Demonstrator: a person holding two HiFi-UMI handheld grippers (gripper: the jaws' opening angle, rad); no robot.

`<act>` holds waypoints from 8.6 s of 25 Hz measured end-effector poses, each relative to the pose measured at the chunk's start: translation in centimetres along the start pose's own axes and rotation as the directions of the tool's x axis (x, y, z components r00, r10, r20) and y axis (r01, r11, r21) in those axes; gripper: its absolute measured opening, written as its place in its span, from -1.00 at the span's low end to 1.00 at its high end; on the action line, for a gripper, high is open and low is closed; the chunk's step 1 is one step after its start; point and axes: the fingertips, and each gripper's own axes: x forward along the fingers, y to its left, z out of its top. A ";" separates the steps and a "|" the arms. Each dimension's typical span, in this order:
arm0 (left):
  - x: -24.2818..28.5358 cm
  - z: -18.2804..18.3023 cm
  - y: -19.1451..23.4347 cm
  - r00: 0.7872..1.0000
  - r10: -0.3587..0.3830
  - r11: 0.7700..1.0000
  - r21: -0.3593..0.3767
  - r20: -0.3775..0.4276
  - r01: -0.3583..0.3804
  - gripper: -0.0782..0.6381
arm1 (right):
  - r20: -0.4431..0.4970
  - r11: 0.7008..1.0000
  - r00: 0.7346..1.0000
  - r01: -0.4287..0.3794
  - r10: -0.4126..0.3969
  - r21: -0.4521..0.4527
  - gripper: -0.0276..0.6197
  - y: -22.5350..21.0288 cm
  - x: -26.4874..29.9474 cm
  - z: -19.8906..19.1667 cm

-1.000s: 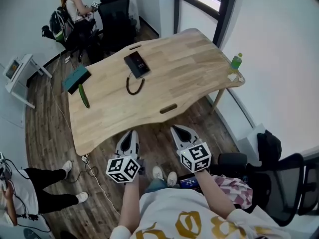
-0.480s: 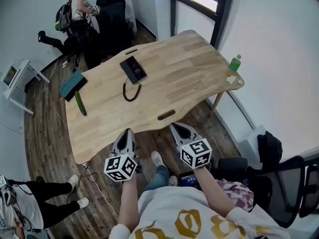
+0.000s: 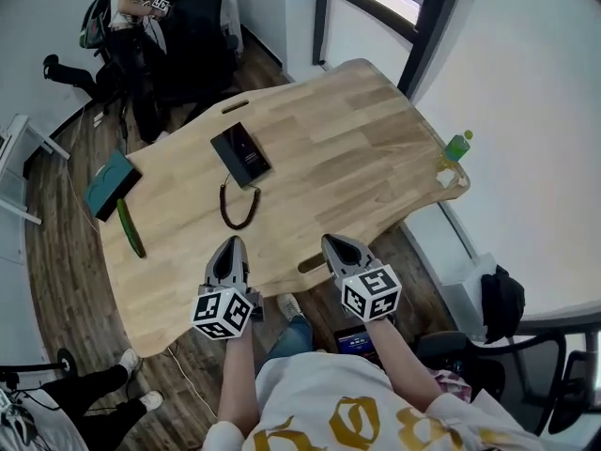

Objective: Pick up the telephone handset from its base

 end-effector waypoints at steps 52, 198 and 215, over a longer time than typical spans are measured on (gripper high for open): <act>19.6 0.0 14.0 0.976 0.057 0.998 -0.026 -0.212 -0.064 -0.76 | -0.091 0.993 0.996 -0.027 0.016 -0.117 -0.90 -5.3 24.0 5.7; 11.3 2.5 5.5 0.906 -0.418 0.778 -0.538 -0.059 0.324 -0.58 | 0.021 0.980 0.996 -0.076 0.081 -0.186 -0.90 -1.2 18.3 7.9; 11.2 2.7 4.8 0.889 -0.456 0.753 -0.554 -0.051 0.354 -0.58 | 0.008 0.980 0.997 -0.074 0.077 -0.183 -0.90 -1.5 17.9 7.4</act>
